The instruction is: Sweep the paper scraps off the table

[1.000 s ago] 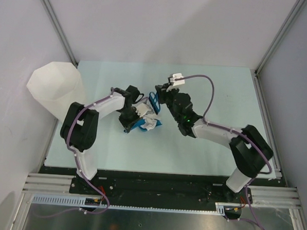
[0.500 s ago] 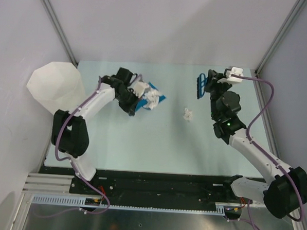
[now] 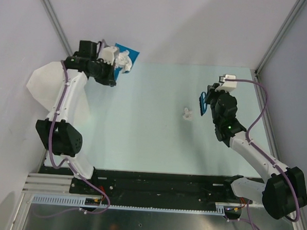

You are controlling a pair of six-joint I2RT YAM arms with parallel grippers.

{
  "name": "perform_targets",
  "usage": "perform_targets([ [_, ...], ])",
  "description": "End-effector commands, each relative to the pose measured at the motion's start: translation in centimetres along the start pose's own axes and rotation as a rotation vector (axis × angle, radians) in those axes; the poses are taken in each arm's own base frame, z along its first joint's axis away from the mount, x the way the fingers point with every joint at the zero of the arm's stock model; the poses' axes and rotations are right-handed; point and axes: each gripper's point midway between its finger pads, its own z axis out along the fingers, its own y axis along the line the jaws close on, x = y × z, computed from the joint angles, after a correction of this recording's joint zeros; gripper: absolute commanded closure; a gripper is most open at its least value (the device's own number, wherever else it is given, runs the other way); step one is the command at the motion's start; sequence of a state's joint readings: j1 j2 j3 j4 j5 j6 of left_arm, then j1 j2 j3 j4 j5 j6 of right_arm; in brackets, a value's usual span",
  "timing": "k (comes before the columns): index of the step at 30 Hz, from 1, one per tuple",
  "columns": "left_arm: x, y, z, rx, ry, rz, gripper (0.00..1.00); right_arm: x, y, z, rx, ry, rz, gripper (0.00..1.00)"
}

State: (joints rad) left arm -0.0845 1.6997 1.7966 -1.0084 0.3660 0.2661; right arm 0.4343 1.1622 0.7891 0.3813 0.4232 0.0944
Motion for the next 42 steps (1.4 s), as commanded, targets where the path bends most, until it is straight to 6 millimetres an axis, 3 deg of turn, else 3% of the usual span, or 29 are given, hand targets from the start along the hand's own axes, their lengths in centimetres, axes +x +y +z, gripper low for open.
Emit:
perform_targets([
  [1, -2.7, 0.0, -5.6, -0.007, -0.112, -0.070, 1.00, 1.3, 0.9, 0.0, -0.054, 0.040, 0.012, 1.00],
  [6, -3.7, 2.5, -10.6, -0.099, -0.191, -0.109, 1.00, 2.8, 1.3, -0.3, -0.082, 0.084, 0.002, 1.00],
  [12, -2.8, 5.8, -16.9, -0.269, -0.236, -0.099, 1.00, 3.8, 2.2, -1.1, -0.132, 0.115, -0.002, 1.00],
  [19, 2.1, 11.9, -24.1, -0.578, -0.148, -0.105, 1.00, 3.7, 3.7, -2.0, -0.188, 0.110, -0.028, 1.00],
  [23, 5.6, 15.3, -28.4, -0.844, 0.049, -0.029, 1.00, 3.2, 4.3, -2.4, -0.206, 0.094, -0.036, 1.00],
  [25, 6.7, 16.6, -29.6, -0.927, 0.148, -0.002, 1.00, 3.0, 4.4, -2.4, -0.212, 0.088, -0.028, 1.00],
  [27, 7.8, 18.1, -32.2, -1.058, 0.277, 0.026, 1.00, 2.8, 4.7, -2.7, -0.225, 0.085, -0.021, 1.00],
  [31, 8.5, 19.1, -35.0, -1.219, 0.528, 0.128, 1.00, 2.1, 4.9, -3.0, -0.235, 0.064, -0.019, 1.00],
  [33, 8.2, 18.3, -36.9, -1.323, 0.632, 0.175, 1.00, 1.8, 4.9, -3.1, -0.235, 0.054, -0.024, 1.00],
  [34, 7.7, 19.2, -36.8, -1.363, 0.691, 0.242, 1.00, 1.9, 4.9, -3.1, -0.234, 0.056, -0.027, 1.00],
  [36, 7.2, 18.1, -38.5, -1.468, 0.758, 0.286, 1.00, 1.9, 4.8, -3.2, -0.229, 0.058, -0.033, 1.00],
  [37, 6.9, 18.9, -37.7, -1.481, 0.823, 0.359, 1.00, 1.8, 4.7, -3.2, -0.226, 0.056, -0.034, 1.00],
  [39, 6.0, 18.1, -38.4, -1.556, 0.831, 0.413, 1.00, 2.0, 4.6, -3.3, -0.221, 0.060, -0.037, 1.00],
  [40, 5.8, 17.7, -38.9, -1.558, 0.925, 0.482, 1.00, 2.0, 4.5, -3.3, -0.219, 0.061, -0.038, 1.00],
  [42, 5.2, 17.7, -38.4, -1.676, 0.895, 0.519, 1.00, 2.0, 4.7, -3.4, -0.227, 0.060, -0.037, 1.00],
])
